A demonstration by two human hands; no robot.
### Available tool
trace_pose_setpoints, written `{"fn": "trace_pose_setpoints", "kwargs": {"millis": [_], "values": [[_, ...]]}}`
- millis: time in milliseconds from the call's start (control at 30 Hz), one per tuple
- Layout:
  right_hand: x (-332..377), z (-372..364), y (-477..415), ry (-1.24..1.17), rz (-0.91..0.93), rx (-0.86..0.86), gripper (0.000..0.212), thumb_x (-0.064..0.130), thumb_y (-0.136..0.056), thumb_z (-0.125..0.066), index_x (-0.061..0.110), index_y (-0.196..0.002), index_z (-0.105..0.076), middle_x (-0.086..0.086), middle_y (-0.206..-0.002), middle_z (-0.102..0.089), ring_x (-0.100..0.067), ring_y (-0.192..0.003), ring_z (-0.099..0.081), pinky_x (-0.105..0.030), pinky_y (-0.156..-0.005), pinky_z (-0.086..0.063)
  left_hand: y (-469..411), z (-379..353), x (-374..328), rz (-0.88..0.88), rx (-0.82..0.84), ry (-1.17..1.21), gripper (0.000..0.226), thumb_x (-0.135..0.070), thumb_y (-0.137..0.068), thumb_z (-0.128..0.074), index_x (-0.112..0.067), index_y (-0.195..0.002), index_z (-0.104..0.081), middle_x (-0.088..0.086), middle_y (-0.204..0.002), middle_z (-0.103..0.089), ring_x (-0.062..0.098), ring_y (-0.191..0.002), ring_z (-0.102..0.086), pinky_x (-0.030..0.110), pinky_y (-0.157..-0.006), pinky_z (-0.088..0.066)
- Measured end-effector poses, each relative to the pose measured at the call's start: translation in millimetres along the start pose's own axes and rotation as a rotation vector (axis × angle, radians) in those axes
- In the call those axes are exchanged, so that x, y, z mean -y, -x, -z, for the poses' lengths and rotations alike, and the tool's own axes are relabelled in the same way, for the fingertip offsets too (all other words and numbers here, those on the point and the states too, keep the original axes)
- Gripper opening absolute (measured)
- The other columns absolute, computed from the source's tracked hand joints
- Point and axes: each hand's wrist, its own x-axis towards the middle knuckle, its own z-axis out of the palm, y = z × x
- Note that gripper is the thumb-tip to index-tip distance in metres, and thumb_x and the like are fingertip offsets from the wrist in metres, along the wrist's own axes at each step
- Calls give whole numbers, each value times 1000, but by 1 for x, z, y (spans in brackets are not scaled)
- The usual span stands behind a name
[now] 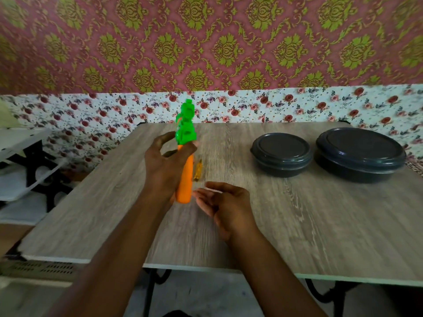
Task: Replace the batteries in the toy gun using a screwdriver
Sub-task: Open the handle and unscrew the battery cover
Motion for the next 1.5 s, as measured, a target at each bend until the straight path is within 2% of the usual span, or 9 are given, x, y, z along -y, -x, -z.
{"fn": "trace_pose_setpoints", "kwargs": {"millis": [200,333,567,667,800,1000,1233,1400,1500], "values": [[13,18,-1,272,109,41,19,-18,-97,-44,-16,-100,-63,-34,-87,-73,-37,-76,-78,-30,-63,-65,15,13,14,93,-87,506,48,-4,-92,-70,-6,-137,-53,29,-113,-70,33,-82,-75,43,-76,-63],[20,26,-2,724,263,42,28,-15,-94,-41,-7,-96,-68,-19,-80,-75,-7,-47,-63,-17,-41,-43,14,21,31,181,-98,735,65,-16,-82,-74,5,-138,-50,28,-118,-59,33,-91,-72,43,-77,-62],[26,42,-19,1287,540,93,29,-6,-96,-53,14,-85,-71,-1,-76,-73,-7,-68,-70,-13,-59,-51,12,37,59,315,-11,872,42,-20,-88,-60,-10,-129,-57,20,-122,-55,40,-118,-51,50,-92,-59],[29,55,-24,1295,579,182,24,3,-98,-60,17,-83,-71,2,-72,-73,-7,-70,-71,-31,-73,-60,10,41,64,352,11,846,35,-19,-94,-51,-8,-126,-61,20,-120,-61,41,-114,-57,56,-106,-49],[32,63,-20,1295,599,275,21,5,-99,-62,18,-87,-74,5,-75,-74,-5,-76,-71,-15,-75,-52,8,44,68,444,-8,862,51,-19,-93,-48,-6,-142,-54,24,-129,-60,50,-124,-54,61,-108,-43],[28,69,-13,1315,634,291,23,2,-98,-62,19,-95,-78,9,-83,-74,-2,-83,-71,-13,-80,-52,8,38,64,472,-23,908,26,-21,-105,-45,-7,-118,-62,19,-89,-78,44,-101,-65,58,-95,-54],[24,78,-2,1291,721,287,35,-10,-92,-62,17,-102,-82,10,-97,-77,-1,-97,-70,-11,-90,-51,8,38,63,487,-19,913,28,-24,-105,-47,-8,-125,-59,20,-114,-70,44,-105,-65,63,-79,-56],[25,78,0,1313,680,239,37,-8,-92,-64,22,-106,-81,18,-99,-77,10,-99,-68,-2,-87,-46,8,37,62,495,-42,918,29,-21,-106,-47,-7,-129,-57,22,-133,-64,43,-107,-66,60,-97,-53],[24,78,1,1287,655,222,38,-7,-91,-67,25,-106,-81,21,-99,-76,10,-98,-68,-3,-89,-47,8,37,61,486,-35,920,37,-22,-106,-47,-7,-138,-53,22,-139,-61,41,-102,-67,59,-95,-52]]}}
